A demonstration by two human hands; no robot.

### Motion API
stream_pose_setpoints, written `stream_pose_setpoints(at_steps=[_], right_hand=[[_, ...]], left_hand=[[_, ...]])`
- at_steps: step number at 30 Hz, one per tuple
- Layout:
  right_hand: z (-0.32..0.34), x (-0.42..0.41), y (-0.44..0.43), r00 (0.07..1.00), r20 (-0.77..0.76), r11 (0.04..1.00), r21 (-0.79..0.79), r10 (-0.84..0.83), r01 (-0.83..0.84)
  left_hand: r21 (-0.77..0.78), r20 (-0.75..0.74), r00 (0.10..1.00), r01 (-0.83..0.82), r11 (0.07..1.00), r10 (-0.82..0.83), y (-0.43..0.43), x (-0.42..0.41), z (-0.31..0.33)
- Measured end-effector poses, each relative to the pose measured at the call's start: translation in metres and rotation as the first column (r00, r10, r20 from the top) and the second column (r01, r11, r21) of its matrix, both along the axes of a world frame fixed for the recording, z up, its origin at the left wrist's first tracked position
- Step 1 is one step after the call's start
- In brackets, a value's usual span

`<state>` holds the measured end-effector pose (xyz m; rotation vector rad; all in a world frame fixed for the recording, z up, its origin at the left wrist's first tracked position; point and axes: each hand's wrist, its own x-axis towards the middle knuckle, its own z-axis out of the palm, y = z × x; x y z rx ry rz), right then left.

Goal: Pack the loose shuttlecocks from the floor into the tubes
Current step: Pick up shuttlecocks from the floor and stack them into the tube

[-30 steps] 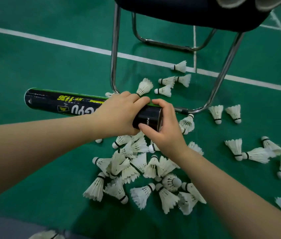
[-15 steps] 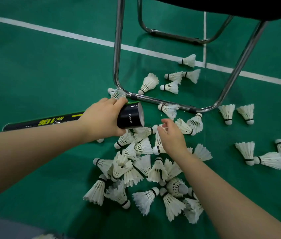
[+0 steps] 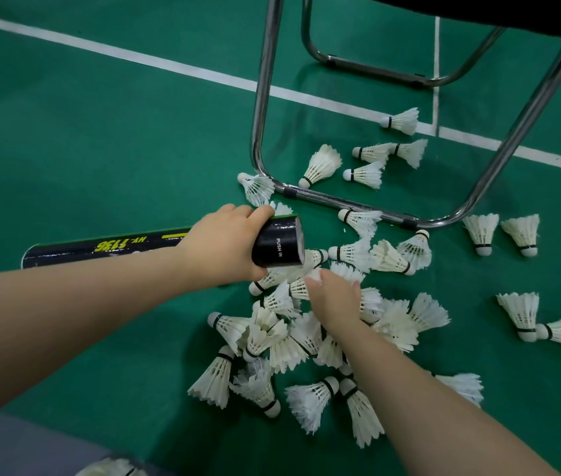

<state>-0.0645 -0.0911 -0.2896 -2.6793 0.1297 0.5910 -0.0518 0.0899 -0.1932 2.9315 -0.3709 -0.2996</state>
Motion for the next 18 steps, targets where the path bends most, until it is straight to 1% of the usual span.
stream_pose_setpoints(at_steps=[2,4,8,10,13,16,18], right_hand=[[0.004,0.001,-0.005,0.991,0.069,0.979,0.176,-0.113,0.099],[0.013,0.000,-0.011,0.962,0.136,0.926,0.330,-0.238,0.183],[0.033,-0.002,-0.020,0.863,0.297,0.853,0.461,-0.409,0.246],[0.046,-0.003,-0.021,0.813,0.332,0.809,0.526,-0.479,0.262],[0.065,-0.009,-0.018,0.759,0.328,0.709,0.663,-0.562,0.238],[0.080,-0.013,-0.014,0.737,0.368,0.676,0.718,-0.568,0.162],[0.088,-0.016,-0.011,0.749,0.381,0.678,0.725,-0.541,0.121]], left_hand=[[0.002,0.002,1.000,-0.002,1.000,0.002,0.002,-0.001,0.001],[0.014,-0.001,1.000,0.002,1.000,-0.002,0.004,-0.002,0.001],[0.024,-0.004,1.000,0.009,1.000,-0.009,0.002,-0.005,0.002],[0.020,-0.009,1.000,0.018,1.000,-0.018,-0.002,-0.007,0.003],[0.003,-0.019,0.999,0.034,0.999,-0.034,-0.010,-0.012,0.004],[-0.003,-0.015,0.999,0.044,0.999,-0.044,-0.014,-0.017,0.005],[-0.001,-0.010,0.999,0.051,0.999,-0.051,-0.014,-0.020,0.008]])
